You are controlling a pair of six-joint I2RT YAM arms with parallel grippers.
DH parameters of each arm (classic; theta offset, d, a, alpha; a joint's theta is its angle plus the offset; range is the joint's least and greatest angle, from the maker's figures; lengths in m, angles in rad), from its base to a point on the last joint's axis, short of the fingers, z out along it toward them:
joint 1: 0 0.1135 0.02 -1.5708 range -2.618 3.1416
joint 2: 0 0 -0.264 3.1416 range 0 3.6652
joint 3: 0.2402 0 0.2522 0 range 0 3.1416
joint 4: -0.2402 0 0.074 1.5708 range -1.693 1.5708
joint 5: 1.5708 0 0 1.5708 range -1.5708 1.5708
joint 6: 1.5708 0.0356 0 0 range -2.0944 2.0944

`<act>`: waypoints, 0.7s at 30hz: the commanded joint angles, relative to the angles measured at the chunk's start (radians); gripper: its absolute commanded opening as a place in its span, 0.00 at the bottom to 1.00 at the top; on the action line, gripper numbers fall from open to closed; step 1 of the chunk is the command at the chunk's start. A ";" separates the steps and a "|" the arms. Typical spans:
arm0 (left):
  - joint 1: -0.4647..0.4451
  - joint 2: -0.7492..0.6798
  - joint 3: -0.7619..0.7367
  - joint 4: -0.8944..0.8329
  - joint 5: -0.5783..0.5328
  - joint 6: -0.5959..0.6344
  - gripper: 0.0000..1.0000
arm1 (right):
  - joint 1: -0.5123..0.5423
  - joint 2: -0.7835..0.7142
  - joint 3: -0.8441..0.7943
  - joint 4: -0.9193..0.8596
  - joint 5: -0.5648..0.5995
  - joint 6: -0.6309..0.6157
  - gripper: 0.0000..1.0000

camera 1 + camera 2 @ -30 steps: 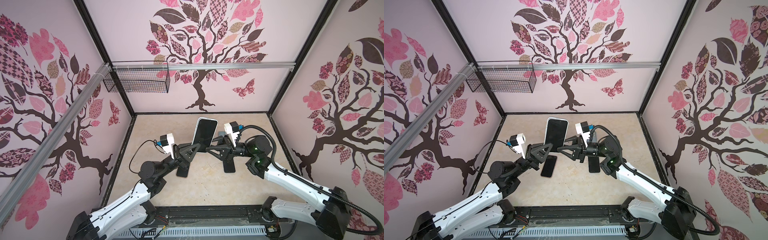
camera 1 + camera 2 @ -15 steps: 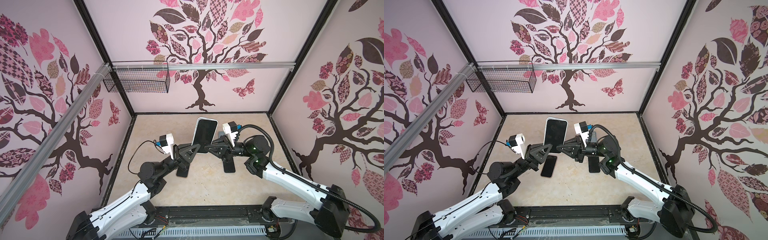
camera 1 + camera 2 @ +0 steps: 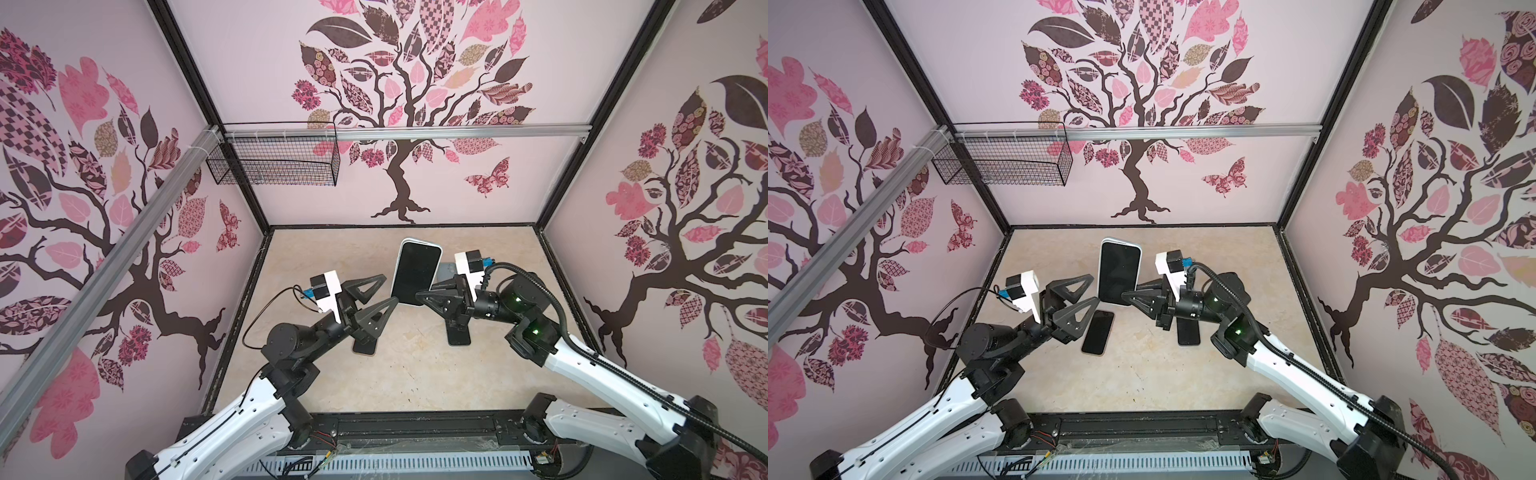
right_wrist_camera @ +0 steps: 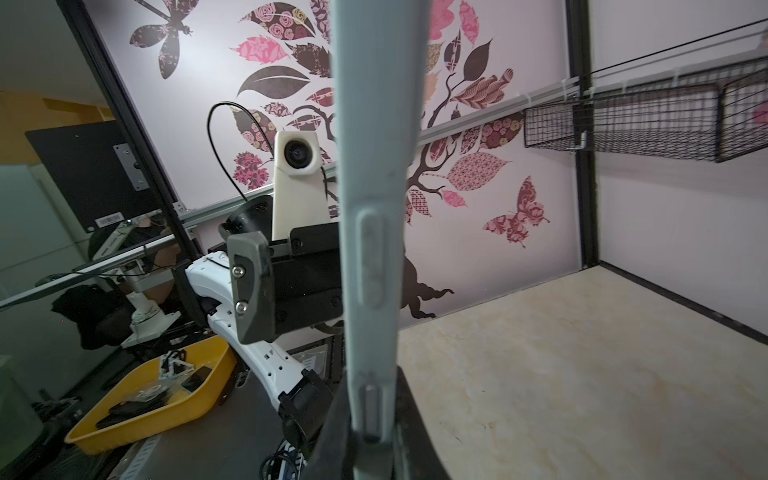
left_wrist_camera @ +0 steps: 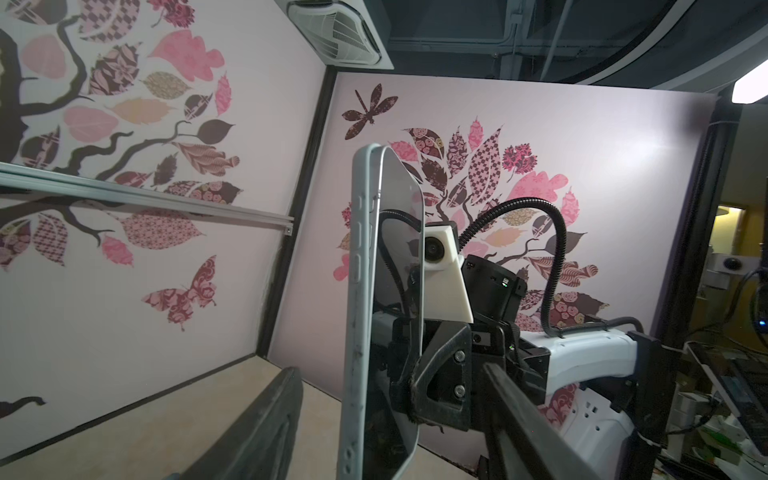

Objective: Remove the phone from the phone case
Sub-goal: 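Move the left gripper toward the upright phone's top edge to regrasp it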

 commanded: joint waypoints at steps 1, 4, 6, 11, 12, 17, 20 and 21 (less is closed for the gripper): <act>-0.001 -0.029 0.076 -0.181 -0.059 0.219 0.72 | 0.005 -0.073 0.027 -0.111 0.131 -0.174 0.00; -0.001 -0.007 0.168 -0.305 -0.018 0.355 0.73 | 0.003 -0.112 0.016 -0.156 0.178 -0.250 0.00; -0.002 0.016 0.230 -0.369 0.032 0.448 0.73 | 0.003 -0.122 0.049 -0.250 0.203 -0.322 0.00; -0.001 0.076 0.335 -0.481 0.122 0.675 0.73 | 0.003 -0.128 0.111 -0.378 0.246 -0.428 0.00; -0.001 0.092 0.354 -0.500 0.125 0.715 0.73 | 0.003 -0.125 0.125 -0.404 0.252 -0.444 0.00; -0.002 0.138 0.414 -0.531 0.124 0.814 0.71 | 0.004 -0.153 0.104 -0.417 0.295 -0.498 0.00; -0.002 0.152 0.424 -0.526 0.148 0.832 0.67 | 0.003 -0.168 0.080 -0.417 0.312 -0.545 0.00; -0.001 0.157 0.424 -0.524 0.153 0.835 0.66 | 0.003 -0.169 0.073 -0.418 0.311 -0.558 0.00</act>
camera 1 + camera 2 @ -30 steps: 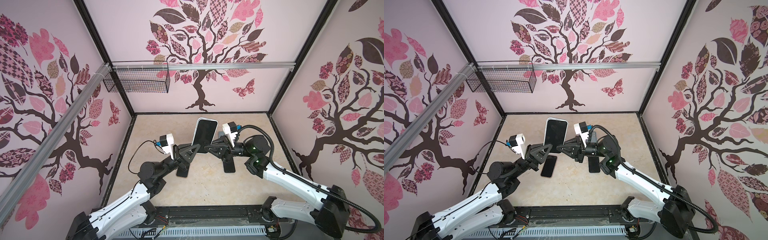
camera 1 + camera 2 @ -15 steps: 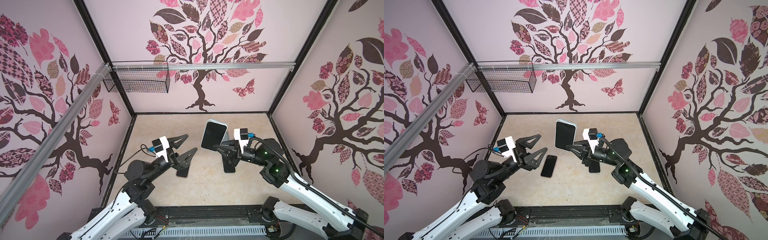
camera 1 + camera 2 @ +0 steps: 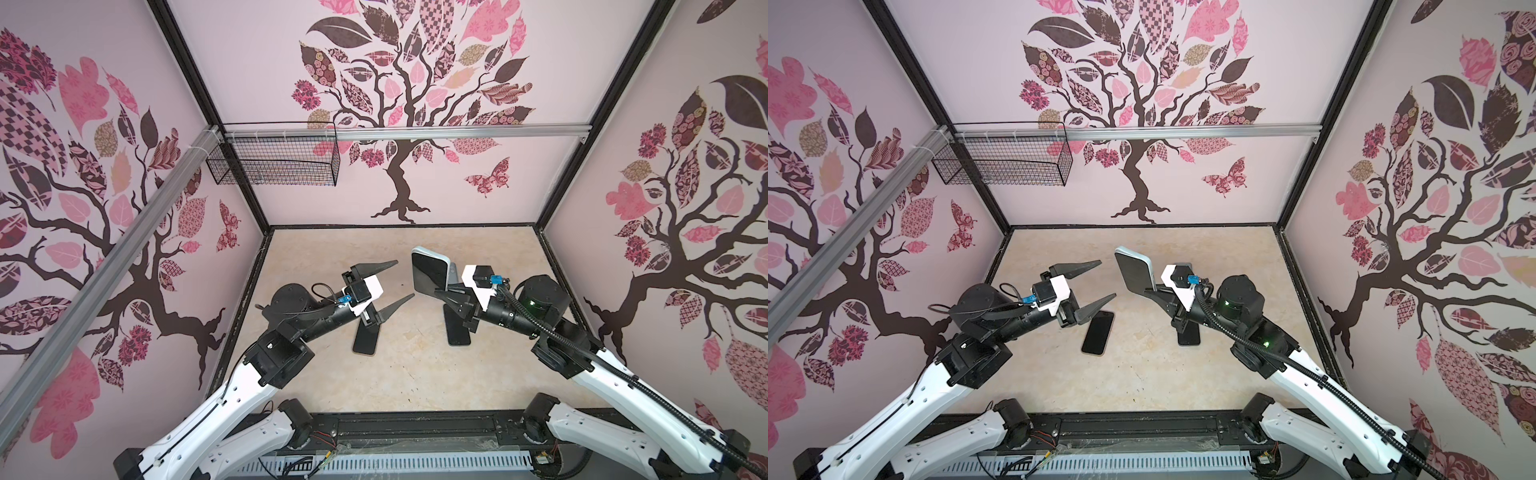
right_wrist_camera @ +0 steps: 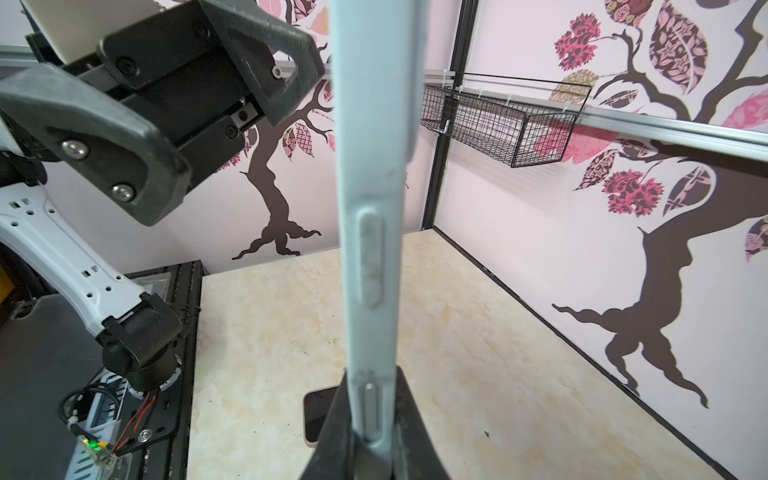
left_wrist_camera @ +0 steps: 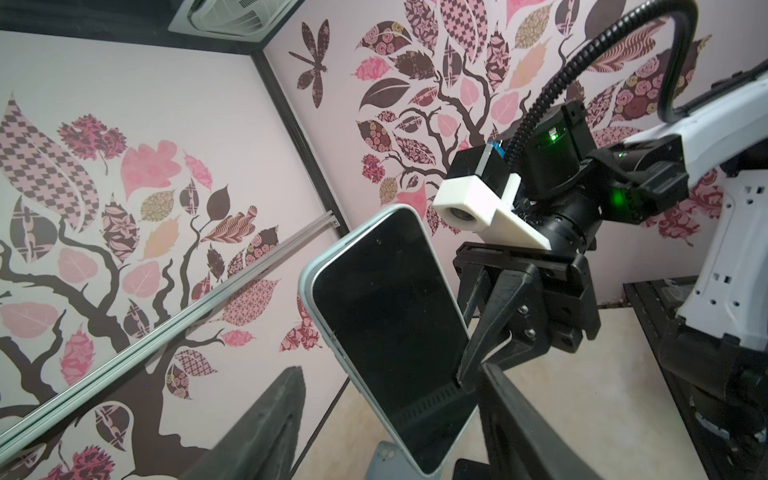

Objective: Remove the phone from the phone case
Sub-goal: 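Move the left gripper toward the upright phone's top edge to regrasp it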

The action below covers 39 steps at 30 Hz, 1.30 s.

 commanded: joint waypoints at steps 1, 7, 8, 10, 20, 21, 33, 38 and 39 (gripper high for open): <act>-0.001 0.004 0.051 -0.018 0.033 0.068 0.65 | 0.003 -0.035 0.004 0.036 0.025 -0.078 0.00; -0.001 0.019 0.039 0.023 0.034 0.041 0.62 | 0.003 -0.024 0.007 0.029 -0.015 -0.102 0.00; -0.002 0.017 0.039 0.032 0.030 0.036 0.61 | 0.004 -0.022 0.007 0.023 -0.020 -0.107 0.00; -0.001 0.014 0.032 0.041 0.019 0.035 0.61 | 0.003 -0.022 0.004 0.015 -0.027 -0.114 0.00; -0.001 0.017 0.036 0.050 0.051 0.024 0.57 | 0.003 -0.017 0.003 -0.025 -0.060 -0.124 0.00; -0.001 0.019 0.037 0.050 0.059 0.025 0.57 | 0.004 -0.015 0.004 -0.025 -0.061 -0.124 0.00; -0.001 0.023 0.028 0.050 0.097 0.020 0.48 | 0.003 -0.008 0.009 -0.024 -0.071 -0.116 0.00; -0.001 0.037 0.035 0.034 0.106 0.019 0.48 | 0.003 -0.004 0.017 -0.044 -0.098 -0.130 0.00; -0.001 0.040 0.037 0.026 0.107 0.023 0.48 | 0.003 -0.002 0.020 -0.048 -0.103 -0.137 0.00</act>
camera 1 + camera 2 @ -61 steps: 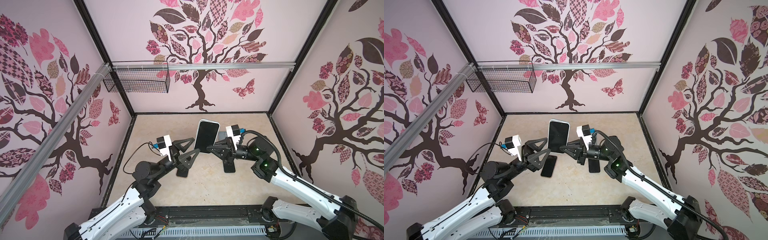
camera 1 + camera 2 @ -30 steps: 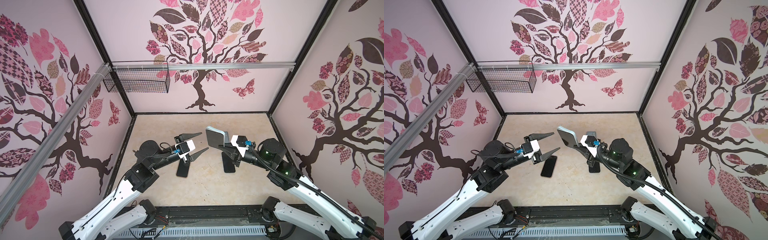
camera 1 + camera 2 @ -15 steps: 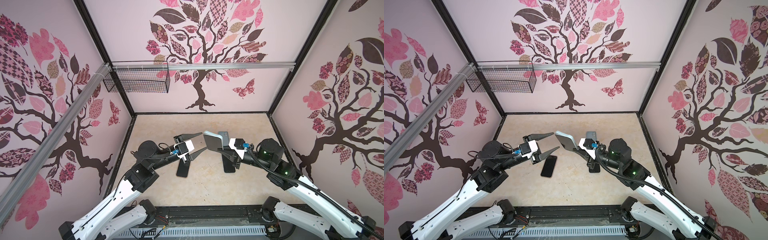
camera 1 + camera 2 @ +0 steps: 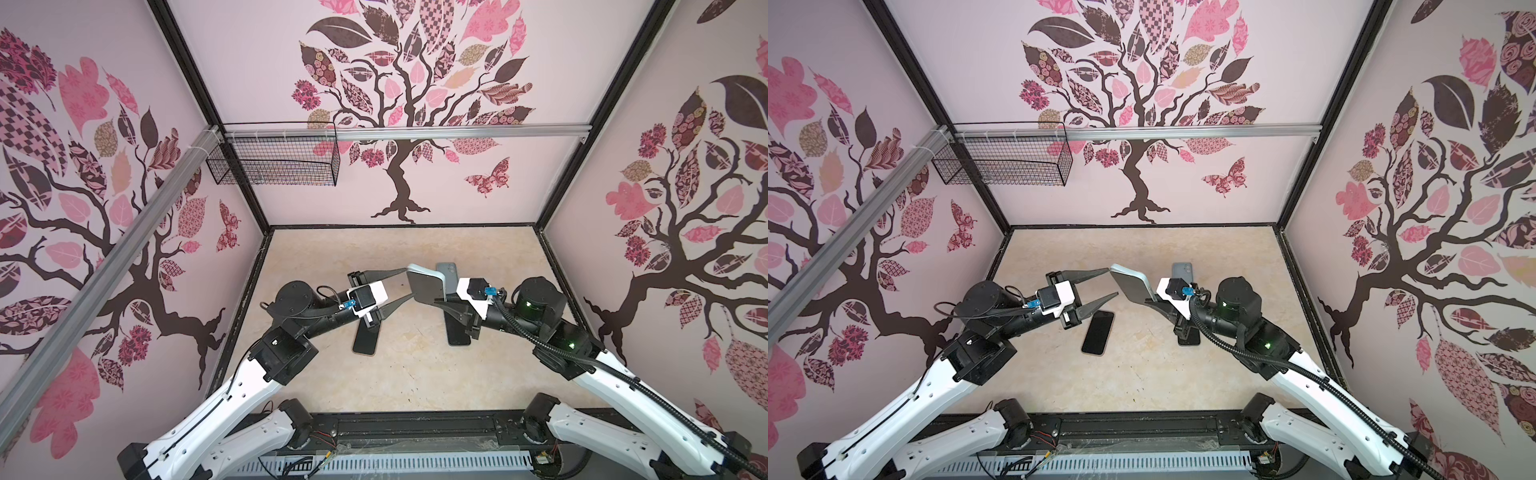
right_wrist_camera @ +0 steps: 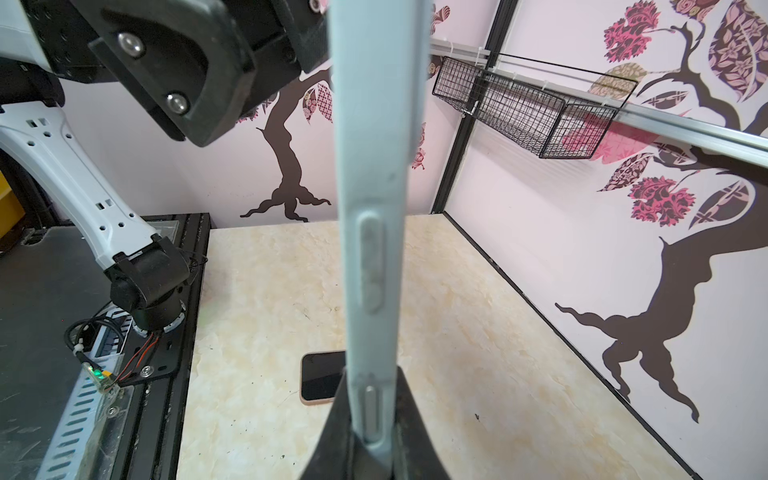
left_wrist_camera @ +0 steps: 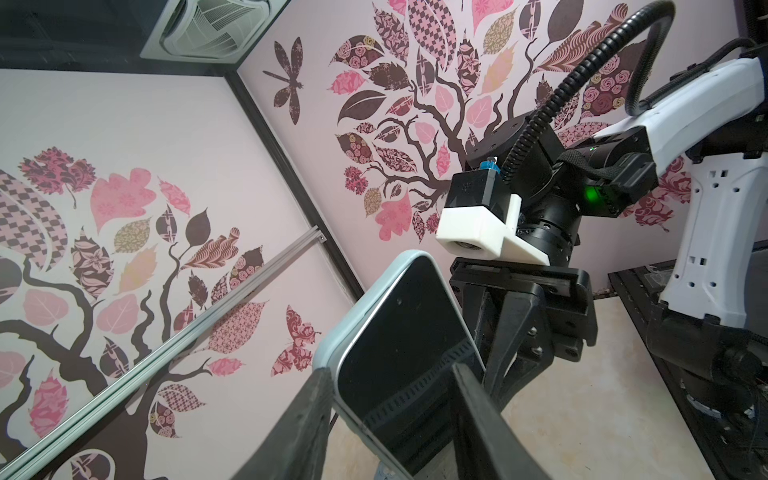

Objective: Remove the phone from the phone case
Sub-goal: 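Move the left gripper toward the upright phone's top edge to regrasp it, then close left gripper on phone top while right gripper holds the case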

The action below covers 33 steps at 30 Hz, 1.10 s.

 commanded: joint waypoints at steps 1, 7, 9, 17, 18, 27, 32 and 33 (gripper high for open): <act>-0.002 0.018 0.037 -0.023 0.032 0.003 0.47 | 0.005 0.002 0.028 0.036 -0.044 -0.023 0.00; -0.002 0.042 0.037 -0.057 0.027 0.004 0.47 | 0.005 0.006 0.039 0.002 -0.076 -0.065 0.00; -0.002 0.047 0.039 -0.070 0.033 0.007 0.47 | 0.007 0.008 0.044 -0.014 -0.083 -0.078 0.00; -0.003 0.078 0.043 -0.110 0.091 -0.017 0.46 | 0.007 -0.013 0.044 -0.017 -0.093 -0.102 0.00; -0.003 0.082 0.042 -0.115 0.100 -0.021 0.46 | 0.007 -0.014 0.045 -0.018 -0.094 -0.103 0.00; 0.000 0.112 0.046 -0.157 0.113 -0.035 0.45 | 0.008 -0.015 0.054 -0.047 -0.112 -0.127 0.00; 0.000 0.125 0.063 -0.215 0.062 0.003 0.45 | 0.011 -0.016 0.058 -0.063 -0.099 -0.152 0.00; -0.001 0.127 0.069 -0.225 0.058 0.010 0.45 | 0.012 -0.016 0.059 -0.067 -0.098 -0.153 0.00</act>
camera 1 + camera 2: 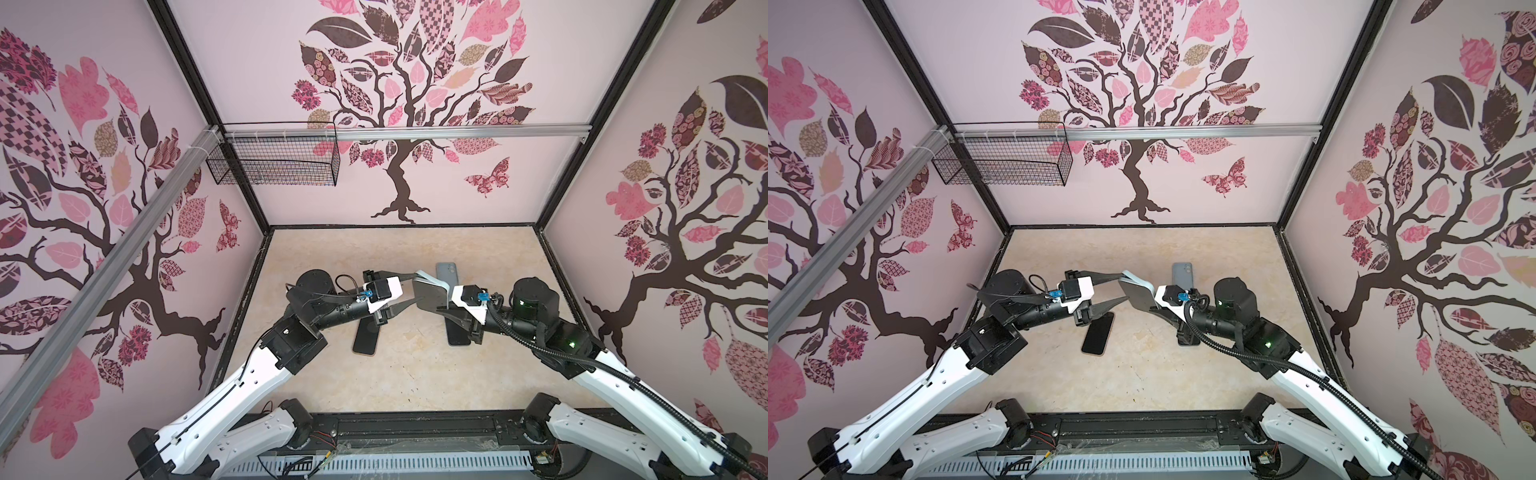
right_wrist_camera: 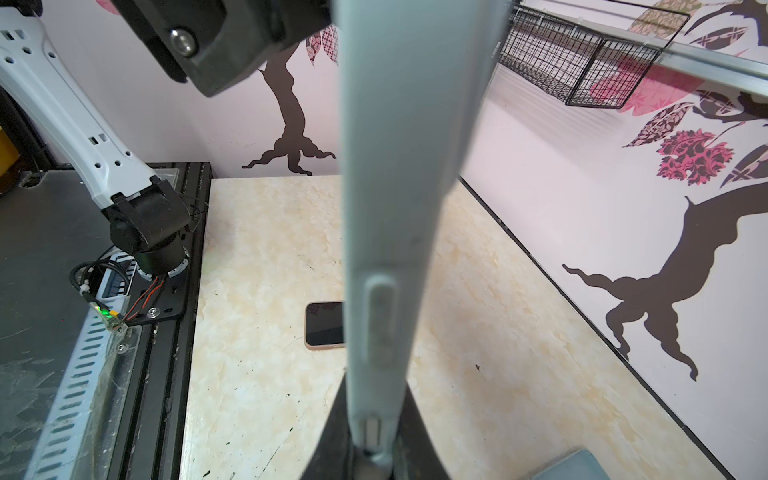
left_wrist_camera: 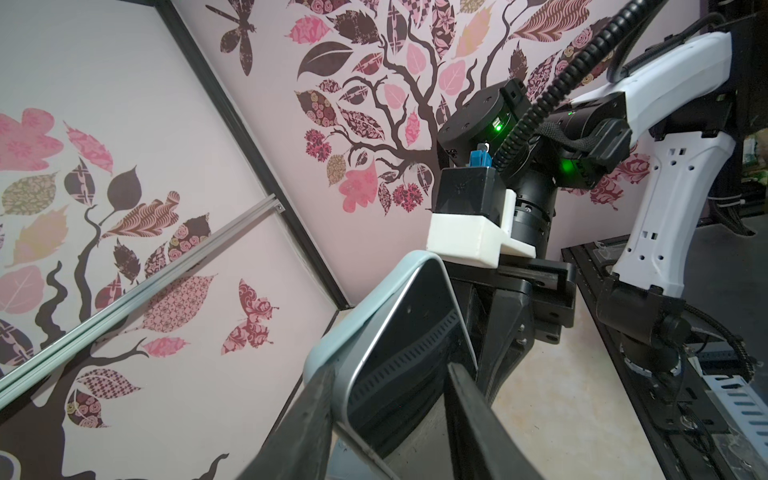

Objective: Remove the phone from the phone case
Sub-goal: 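Close left gripper on phone top while right gripper holds the case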

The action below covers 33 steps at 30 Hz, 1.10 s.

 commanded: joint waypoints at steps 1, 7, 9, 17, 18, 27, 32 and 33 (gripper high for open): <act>-0.006 0.032 0.024 -0.120 -0.012 0.019 0.45 | 0.029 -0.016 0.060 0.078 -0.092 -0.063 0.00; -0.003 0.039 0.025 -0.133 0.035 0.004 0.43 | 0.029 -0.031 0.050 0.128 -0.102 -0.028 0.00; 0.012 0.034 0.004 -0.088 0.107 -0.048 0.42 | 0.028 -0.045 0.041 0.182 -0.115 0.014 0.00; 0.069 0.037 -0.071 0.148 0.440 -0.319 0.35 | 0.029 -0.077 0.050 0.320 -0.183 0.140 0.00; 0.065 0.041 -0.075 0.193 0.460 -0.342 0.33 | 0.029 -0.076 0.051 0.334 -0.191 0.152 0.00; -0.004 0.057 -0.154 0.231 0.445 -0.370 0.33 | 0.029 -0.077 0.041 0.490 -0.206 0.248 0.00; -0.006 0.046 -0.204 0.303 0.423 -0.422 0.25 | 0.029 -0.071 0.048 0.496 -0.213 0.257 0.00; -0.007 0.043 -0.203 0.289 0.418 -0.414 0.24 | 0.029 -0.071 0.048 0.490 -0.213 0.255 0.00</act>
